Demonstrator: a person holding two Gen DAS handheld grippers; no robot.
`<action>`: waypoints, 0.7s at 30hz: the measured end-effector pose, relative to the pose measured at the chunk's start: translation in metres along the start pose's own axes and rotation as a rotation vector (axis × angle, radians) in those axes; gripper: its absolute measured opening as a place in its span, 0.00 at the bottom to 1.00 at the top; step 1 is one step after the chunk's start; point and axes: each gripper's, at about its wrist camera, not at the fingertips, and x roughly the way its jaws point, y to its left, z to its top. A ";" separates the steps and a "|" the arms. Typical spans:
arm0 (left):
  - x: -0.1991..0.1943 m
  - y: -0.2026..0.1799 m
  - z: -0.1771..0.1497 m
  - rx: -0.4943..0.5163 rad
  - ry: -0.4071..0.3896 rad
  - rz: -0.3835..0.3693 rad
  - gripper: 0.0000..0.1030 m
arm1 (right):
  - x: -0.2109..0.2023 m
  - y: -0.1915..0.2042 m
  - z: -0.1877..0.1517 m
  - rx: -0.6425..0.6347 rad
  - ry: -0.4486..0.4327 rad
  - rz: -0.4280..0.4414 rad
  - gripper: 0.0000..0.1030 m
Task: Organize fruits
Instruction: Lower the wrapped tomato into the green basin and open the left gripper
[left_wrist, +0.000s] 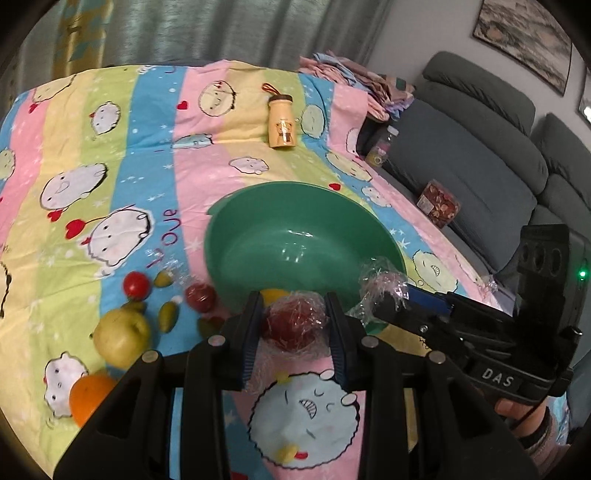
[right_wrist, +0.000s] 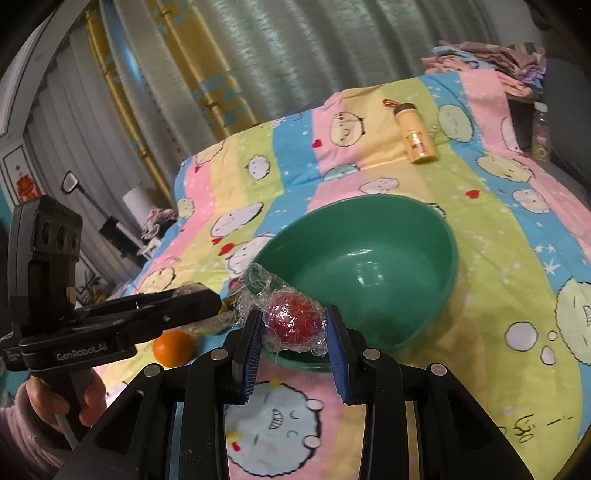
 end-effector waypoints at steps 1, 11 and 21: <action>0.003 -0.001 0.001 0.007 0.004 0.004 0.32 | 0.000 -0.003 0.001 0.006 -0.001 -0.003 0.34; 0.031 -0.013 0.005 0.077 0.049 0.060 0.33 | 0.007 -0.018 0.002 0.018 0.005 -0.038 0.34; 0.044 -0.014 0.005 0.101 0.074 0.108 0.33 | 0.014 -0.015 0.001 -0.029 0.022 -0.103 0.34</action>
